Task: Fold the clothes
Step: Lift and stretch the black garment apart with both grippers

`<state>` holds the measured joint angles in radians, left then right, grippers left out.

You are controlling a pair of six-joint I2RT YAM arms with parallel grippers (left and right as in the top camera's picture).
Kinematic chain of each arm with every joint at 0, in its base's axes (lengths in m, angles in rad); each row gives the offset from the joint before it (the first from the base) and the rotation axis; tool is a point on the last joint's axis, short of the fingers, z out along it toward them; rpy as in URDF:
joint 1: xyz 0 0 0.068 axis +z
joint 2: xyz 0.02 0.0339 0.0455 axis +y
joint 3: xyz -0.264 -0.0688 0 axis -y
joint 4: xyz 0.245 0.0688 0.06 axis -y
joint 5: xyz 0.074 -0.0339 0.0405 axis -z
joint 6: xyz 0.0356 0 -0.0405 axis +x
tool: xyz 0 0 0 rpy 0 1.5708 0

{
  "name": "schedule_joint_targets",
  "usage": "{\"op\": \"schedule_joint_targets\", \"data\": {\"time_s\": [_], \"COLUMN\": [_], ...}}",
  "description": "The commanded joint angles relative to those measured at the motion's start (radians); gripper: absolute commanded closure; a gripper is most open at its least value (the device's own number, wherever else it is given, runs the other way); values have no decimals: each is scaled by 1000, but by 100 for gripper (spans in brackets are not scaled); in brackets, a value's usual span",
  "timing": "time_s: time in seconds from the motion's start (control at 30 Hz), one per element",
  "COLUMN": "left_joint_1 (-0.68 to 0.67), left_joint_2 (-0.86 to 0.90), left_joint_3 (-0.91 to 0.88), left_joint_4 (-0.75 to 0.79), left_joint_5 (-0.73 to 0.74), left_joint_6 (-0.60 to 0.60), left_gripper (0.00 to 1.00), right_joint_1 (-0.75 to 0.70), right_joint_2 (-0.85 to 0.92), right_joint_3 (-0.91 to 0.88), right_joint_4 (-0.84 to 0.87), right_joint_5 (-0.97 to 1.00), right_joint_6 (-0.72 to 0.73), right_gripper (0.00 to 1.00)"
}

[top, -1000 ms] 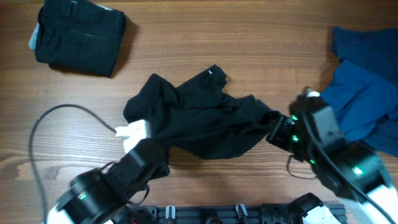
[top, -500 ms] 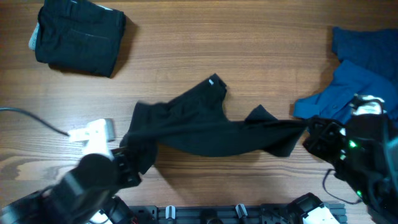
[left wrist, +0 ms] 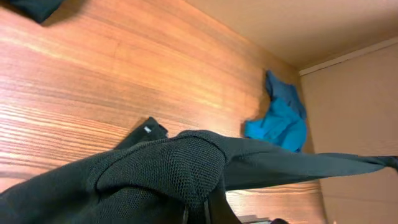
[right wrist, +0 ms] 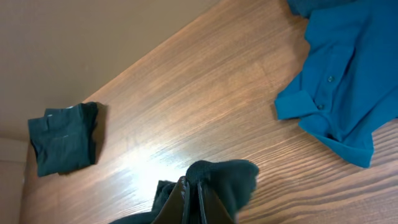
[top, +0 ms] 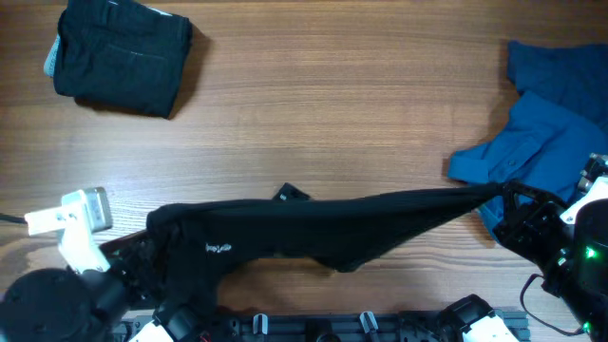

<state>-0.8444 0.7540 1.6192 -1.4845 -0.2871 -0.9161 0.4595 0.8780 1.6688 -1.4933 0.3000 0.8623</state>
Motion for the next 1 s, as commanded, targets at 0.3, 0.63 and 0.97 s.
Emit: {"op": "schedule_joint_targets", "data": {"time_s": [0.3,0.63,0.97], "left_joint_1": [-2,-2,40], "left_joint_2": [193,390,449], "left_joint_3": [16,16,16], "left_joint_4": [-9,-44,-122], "left_joint_5": [-89,-168,-219], "left_joint_6": [27,26,-16], "left_gripper": [94,93,75], "right_joint_1": [5,5,-2], "right_joint_2": [98,206,251], "right_joint_3": [15,15,12], "right_joint_4": [0,-34,-85], "right_joint_5": [106,193,254], "right_joint_6": [13,37,84], "right_gripper": [96,96,96]}}
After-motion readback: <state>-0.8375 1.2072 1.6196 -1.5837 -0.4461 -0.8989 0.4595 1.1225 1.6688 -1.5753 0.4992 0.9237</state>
